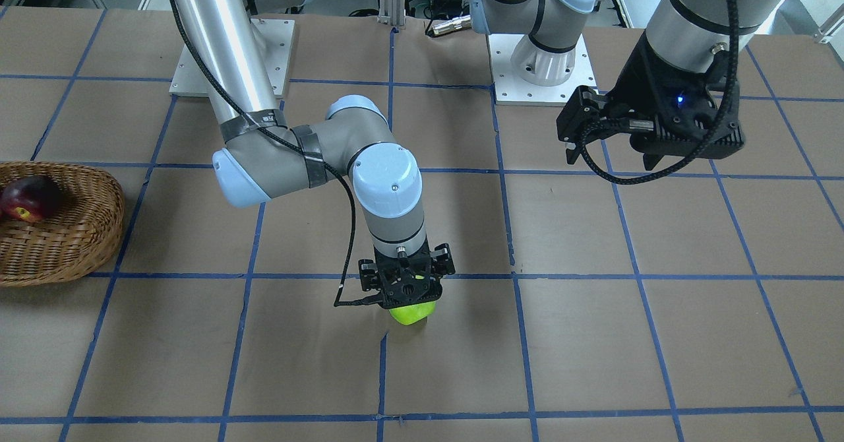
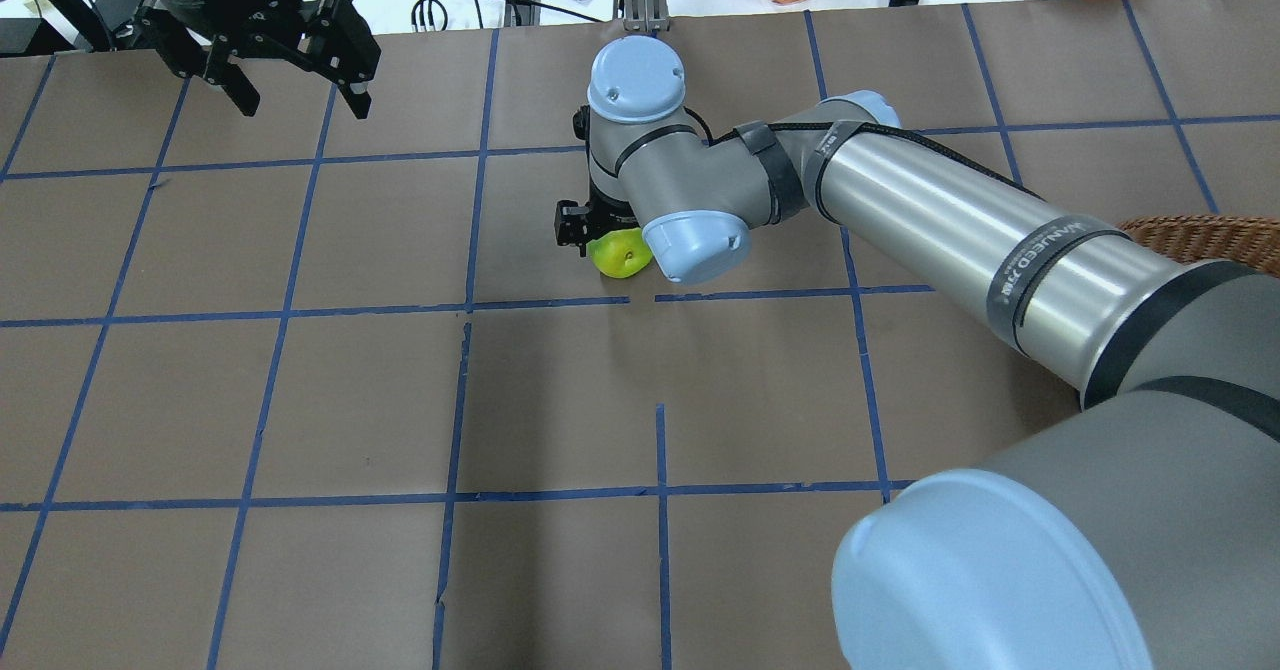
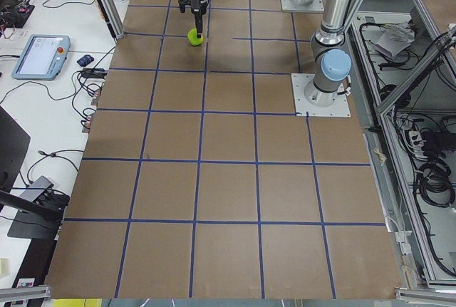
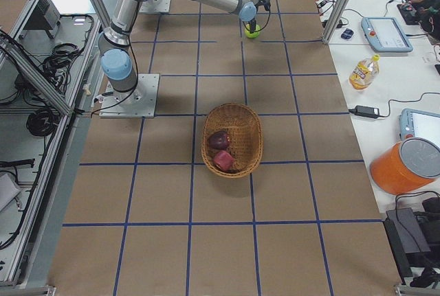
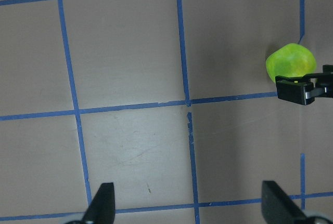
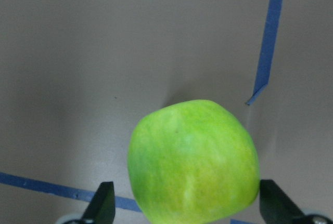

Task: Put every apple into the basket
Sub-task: 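Grasp the green apple with the right gripper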

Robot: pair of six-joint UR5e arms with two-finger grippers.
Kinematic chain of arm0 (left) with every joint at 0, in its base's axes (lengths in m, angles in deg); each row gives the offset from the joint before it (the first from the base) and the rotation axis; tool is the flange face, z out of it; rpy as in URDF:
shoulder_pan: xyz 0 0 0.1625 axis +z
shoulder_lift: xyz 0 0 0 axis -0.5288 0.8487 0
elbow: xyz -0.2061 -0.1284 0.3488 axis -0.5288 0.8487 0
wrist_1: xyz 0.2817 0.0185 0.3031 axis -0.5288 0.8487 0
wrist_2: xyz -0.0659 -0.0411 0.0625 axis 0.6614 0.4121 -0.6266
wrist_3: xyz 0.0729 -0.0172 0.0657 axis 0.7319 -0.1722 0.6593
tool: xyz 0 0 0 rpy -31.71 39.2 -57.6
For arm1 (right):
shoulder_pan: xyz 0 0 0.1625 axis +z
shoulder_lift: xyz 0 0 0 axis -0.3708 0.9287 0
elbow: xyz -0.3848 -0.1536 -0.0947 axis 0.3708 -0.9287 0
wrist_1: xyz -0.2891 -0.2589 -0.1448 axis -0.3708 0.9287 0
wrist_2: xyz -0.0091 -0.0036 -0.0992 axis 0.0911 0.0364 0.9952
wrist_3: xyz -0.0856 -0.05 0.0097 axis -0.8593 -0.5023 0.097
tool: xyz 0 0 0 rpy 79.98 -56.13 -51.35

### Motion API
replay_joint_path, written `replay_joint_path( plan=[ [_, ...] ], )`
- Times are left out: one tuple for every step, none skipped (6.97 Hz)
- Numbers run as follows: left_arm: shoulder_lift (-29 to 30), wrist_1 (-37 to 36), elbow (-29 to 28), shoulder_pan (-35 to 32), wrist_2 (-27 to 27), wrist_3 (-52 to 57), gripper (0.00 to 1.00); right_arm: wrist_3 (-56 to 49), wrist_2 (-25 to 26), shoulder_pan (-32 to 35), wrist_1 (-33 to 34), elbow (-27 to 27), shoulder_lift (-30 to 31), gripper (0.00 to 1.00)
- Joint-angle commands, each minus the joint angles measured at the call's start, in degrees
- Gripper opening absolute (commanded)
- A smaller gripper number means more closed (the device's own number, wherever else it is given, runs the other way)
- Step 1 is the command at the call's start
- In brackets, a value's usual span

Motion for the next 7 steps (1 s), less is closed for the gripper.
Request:
replay_joint_path(
  plan=[
    [-0.1,-0.1,0.7,-0.1,0.0,-0.1,1.0,-2.7,0.0,0.6,1.8,-0.1,-2.4,0.96],
    [-1.0,0.4,1.4,-0.1,0.0,0.4,1.0,-7.0,0.0,0.6,2.5,0.0,-2.8,0.9],
    [-1.7,0.5,2.5,-0.2,-0.1,0.6,1.0,-7.8,0.1,0.6,2.6,-0.2,-2.7,0.77],
    [-2.6,0.3,4.8,-0.3,0.0,0.5,1.0,-7.9,0.1,0.4,1.9,-0.6,-2.2,0.66],
    [-3.5,-0.3,6.7,-0.3,0.2,0.6,1.0,-8.0,-0.7,-1.1,1.5,0.0,-0.2,0.66],
    [-3.9,-0.3,7.1,-0.3,0.1,0.6,1.0,-8.0,0.0,-2.7,-4.1,0.3,4.0,0.66],
    [-4.4,-0.2,7.4,-0.2,0.0,0.6,1.0,-8.7,0.0,-7.2,-9.6,1.5,9.3,0.66]
  ],
)
